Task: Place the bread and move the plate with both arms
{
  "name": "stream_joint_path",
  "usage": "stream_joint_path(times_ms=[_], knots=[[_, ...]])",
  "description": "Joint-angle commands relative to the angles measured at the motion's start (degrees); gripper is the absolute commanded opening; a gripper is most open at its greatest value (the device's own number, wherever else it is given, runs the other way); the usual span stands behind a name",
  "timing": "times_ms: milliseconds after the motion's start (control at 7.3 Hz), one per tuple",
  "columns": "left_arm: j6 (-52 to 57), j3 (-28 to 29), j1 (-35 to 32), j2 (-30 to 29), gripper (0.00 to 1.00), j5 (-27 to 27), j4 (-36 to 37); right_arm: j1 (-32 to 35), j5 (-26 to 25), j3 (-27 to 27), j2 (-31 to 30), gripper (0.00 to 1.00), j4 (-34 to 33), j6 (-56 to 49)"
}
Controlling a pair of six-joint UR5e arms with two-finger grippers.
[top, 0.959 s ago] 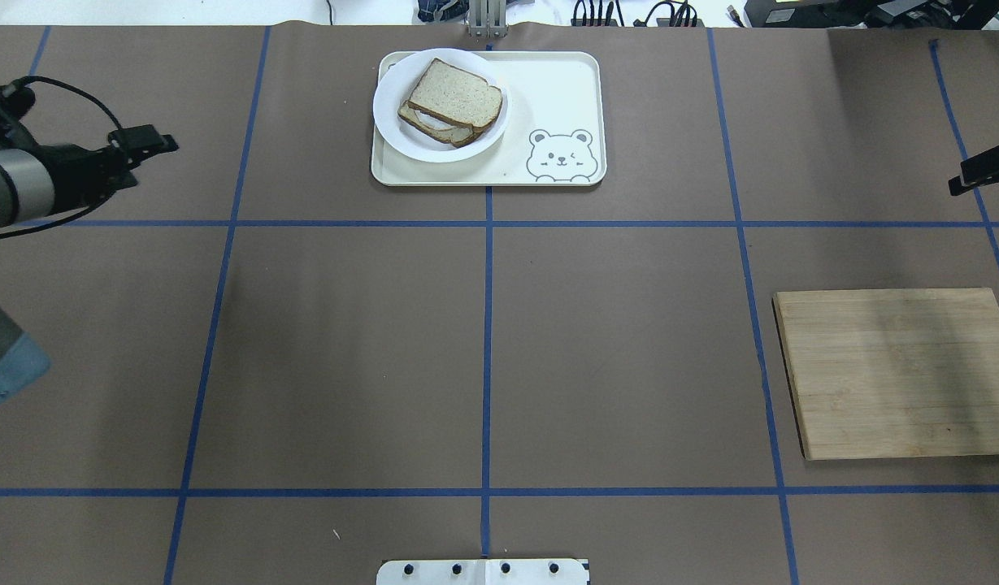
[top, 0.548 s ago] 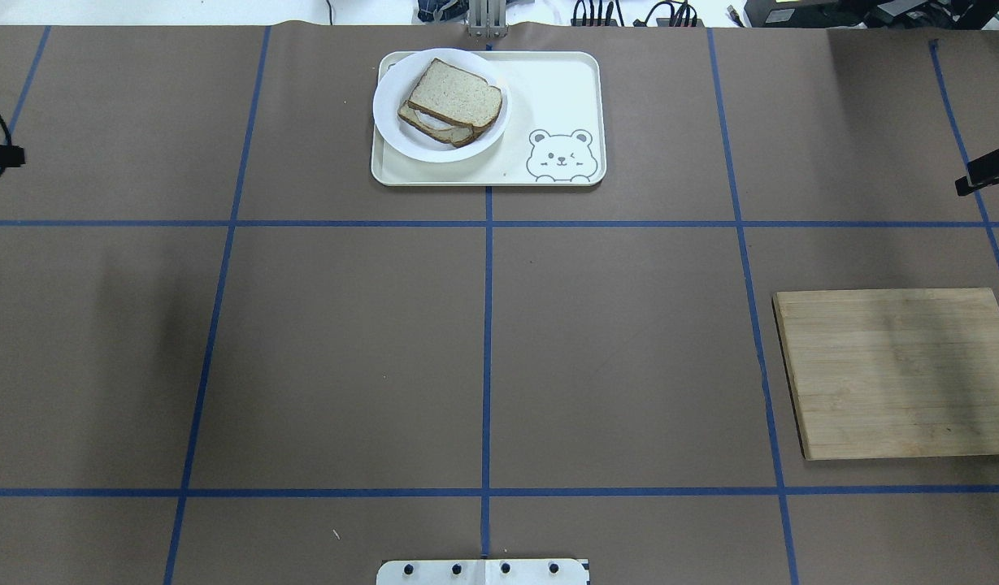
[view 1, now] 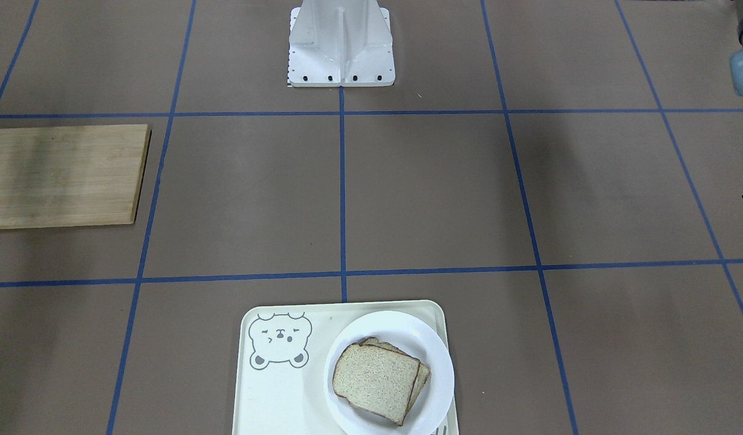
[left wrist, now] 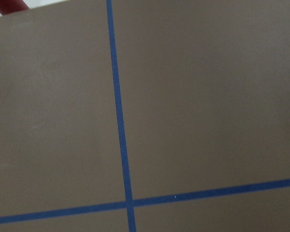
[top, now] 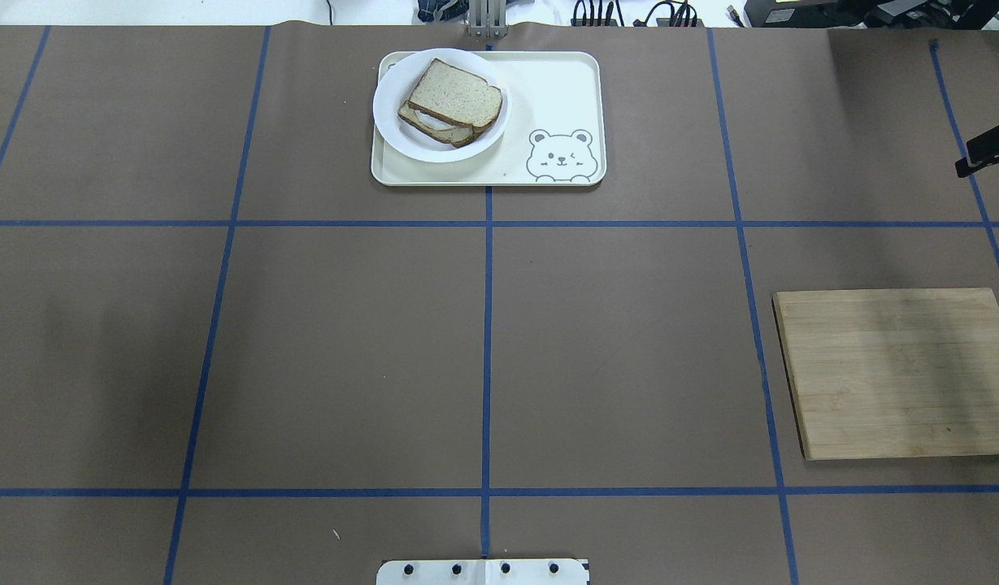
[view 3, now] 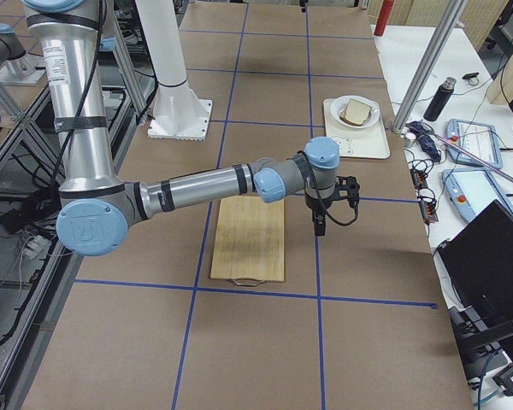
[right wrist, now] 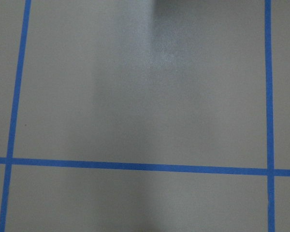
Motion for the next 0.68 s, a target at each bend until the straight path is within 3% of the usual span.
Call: stream_joint_path(times_ms=[0,137,411,548], knots=[[6.9,-1.9,-1.9,-0.5,0.98,-4.8,7.5,0.9,0.3,0.1,0.4,1.00,-0.6,-0.9],[6.8,-1.2,-2.0,-0.2,0.98,-7.3,7.6,1.2,0.6,0.1,0.3,1.00,-3.2,-5.3],[6.9,-1.4,-2.1,-0.7,0.98,-8.7,11.8,4.9,-0.7,0.2,3.6,1.00,-17.6,-23.4],[7.0,-1.2,-2.1,-0.1,0.98,-8.7,11.2,5.4,-1.0,0.8,3.1,1.00,-19.1,-24.4]])
